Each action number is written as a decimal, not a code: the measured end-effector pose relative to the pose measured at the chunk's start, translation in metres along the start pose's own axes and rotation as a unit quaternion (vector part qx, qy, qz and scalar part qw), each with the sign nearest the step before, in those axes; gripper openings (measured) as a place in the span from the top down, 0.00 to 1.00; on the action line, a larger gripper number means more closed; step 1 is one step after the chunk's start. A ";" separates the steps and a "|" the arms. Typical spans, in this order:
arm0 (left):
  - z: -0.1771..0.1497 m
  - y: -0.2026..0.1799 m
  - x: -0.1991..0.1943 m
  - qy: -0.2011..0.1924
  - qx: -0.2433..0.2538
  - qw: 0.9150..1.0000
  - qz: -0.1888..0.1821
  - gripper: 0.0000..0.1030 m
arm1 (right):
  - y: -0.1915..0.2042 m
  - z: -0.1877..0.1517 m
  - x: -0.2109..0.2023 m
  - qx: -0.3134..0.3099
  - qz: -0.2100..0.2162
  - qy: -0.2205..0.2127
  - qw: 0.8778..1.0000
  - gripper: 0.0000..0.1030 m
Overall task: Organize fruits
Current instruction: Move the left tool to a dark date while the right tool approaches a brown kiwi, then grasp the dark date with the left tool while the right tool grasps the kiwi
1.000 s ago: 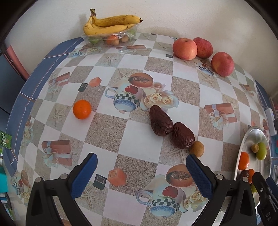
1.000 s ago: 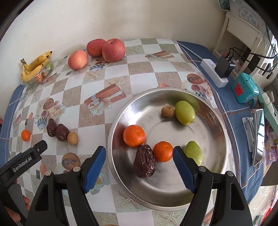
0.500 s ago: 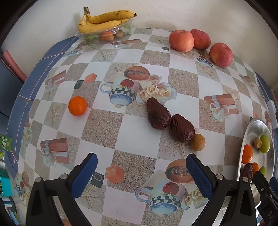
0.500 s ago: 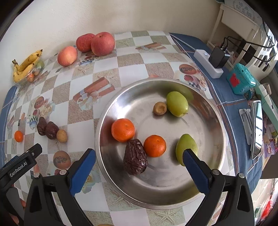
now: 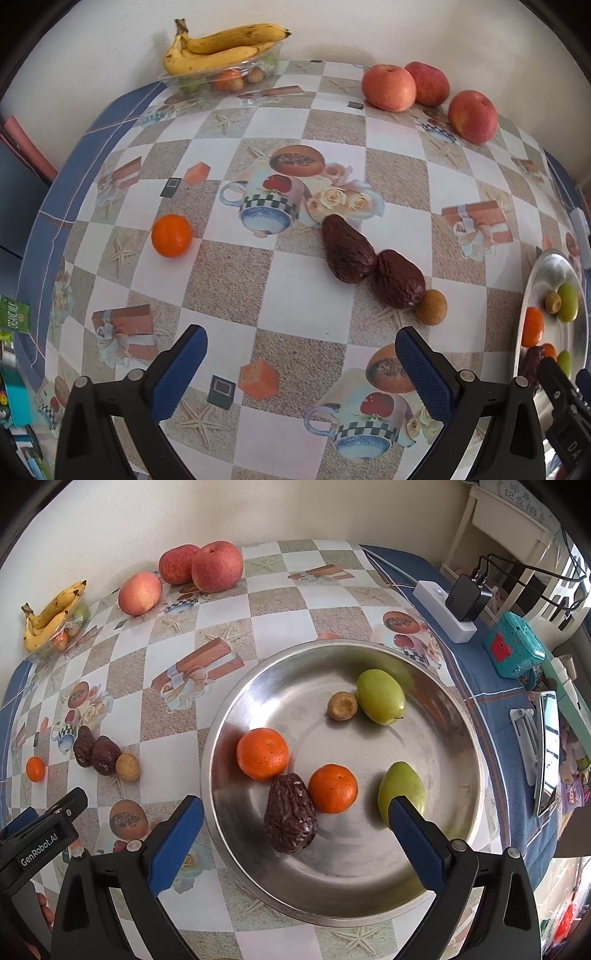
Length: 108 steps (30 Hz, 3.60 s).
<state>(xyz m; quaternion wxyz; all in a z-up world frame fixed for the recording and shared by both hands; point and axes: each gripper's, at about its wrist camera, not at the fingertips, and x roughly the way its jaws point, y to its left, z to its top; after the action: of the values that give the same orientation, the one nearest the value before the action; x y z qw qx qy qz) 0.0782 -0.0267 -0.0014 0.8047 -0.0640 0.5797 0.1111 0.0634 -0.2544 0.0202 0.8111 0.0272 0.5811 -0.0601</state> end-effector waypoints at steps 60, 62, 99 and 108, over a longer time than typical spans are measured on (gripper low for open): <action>0.046 0.016 0.049 0.040 -0.066 0.975 -0.207 0.63 | 0.127 0.014 0.044 -0.109 0.103 0.028 0.988 0.66; 0.046 0.017 0.050 0.042 -0.070 0.974 -0.211 0.63 | 0.127 0.015 0.045 -0.107 0.113 0.030 0.987 0.71; 0.044 0.039 0.047 0.052 -0.108 0.975 -0.189 0.64 | 0.133 0.016 0.049 -0.105 0.122 0.015 0.987 0.77; 0.045 0.044 0.045 0.050 -0.116 0.975 -0.182 0.64 | 0.128 0.019 0.050 -0.090 0.127 0.017 0.988 0.76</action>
<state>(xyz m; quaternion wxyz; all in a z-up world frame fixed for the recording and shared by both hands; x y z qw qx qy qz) 0.1215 0.0313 -0.0284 0.7685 -0.2667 0.5809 0.0264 0.1137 -0.1333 -0.0246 0.8012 0.0288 0.5898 0.0969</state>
